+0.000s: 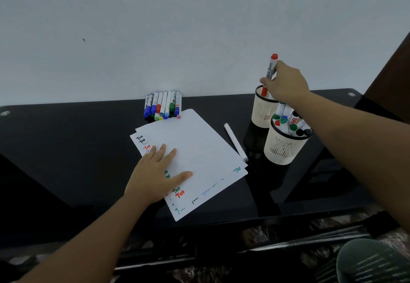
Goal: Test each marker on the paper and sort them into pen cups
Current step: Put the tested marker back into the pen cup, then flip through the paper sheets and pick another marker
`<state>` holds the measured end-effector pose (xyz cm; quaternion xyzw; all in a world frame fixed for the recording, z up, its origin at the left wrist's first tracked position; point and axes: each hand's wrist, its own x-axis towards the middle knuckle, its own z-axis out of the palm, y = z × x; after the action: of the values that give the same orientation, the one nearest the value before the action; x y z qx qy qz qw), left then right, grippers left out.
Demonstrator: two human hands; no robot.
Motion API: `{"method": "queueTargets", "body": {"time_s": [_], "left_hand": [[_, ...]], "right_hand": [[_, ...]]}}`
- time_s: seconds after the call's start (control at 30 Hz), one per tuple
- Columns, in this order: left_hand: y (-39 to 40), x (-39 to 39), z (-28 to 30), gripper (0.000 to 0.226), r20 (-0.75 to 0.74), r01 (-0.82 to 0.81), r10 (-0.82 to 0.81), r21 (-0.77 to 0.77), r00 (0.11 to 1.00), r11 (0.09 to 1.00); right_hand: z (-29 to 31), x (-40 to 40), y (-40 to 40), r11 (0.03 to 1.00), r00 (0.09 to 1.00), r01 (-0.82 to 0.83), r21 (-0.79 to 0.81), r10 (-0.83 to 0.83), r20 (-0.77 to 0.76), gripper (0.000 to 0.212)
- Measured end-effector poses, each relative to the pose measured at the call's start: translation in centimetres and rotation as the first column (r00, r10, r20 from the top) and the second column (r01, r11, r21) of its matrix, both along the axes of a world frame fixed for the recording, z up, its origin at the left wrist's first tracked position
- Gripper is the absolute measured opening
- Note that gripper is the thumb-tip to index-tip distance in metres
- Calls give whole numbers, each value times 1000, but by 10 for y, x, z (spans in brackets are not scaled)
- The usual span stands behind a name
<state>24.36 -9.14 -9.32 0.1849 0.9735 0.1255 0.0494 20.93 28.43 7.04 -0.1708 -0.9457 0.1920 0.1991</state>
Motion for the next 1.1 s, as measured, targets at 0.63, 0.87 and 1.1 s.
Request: {"method": "queueTargets", "body": {"time_s": [0.63,0.87,1.1], "left_hand": [[3,-2,12,97,91,-25,14,119,996,993],[-22,-15,29,87,78,-38,27,138,997,990],[-37,-15,16,93,22,-38,36,84,999,996]], "right_hand": [[8,0,-35,980,986,-135,148,148,-76,15],[-17,-7,-98,857,868,-495,140,480,128,10],[-75,-43,-134,792,781,-599,118,547,301,32]]}}
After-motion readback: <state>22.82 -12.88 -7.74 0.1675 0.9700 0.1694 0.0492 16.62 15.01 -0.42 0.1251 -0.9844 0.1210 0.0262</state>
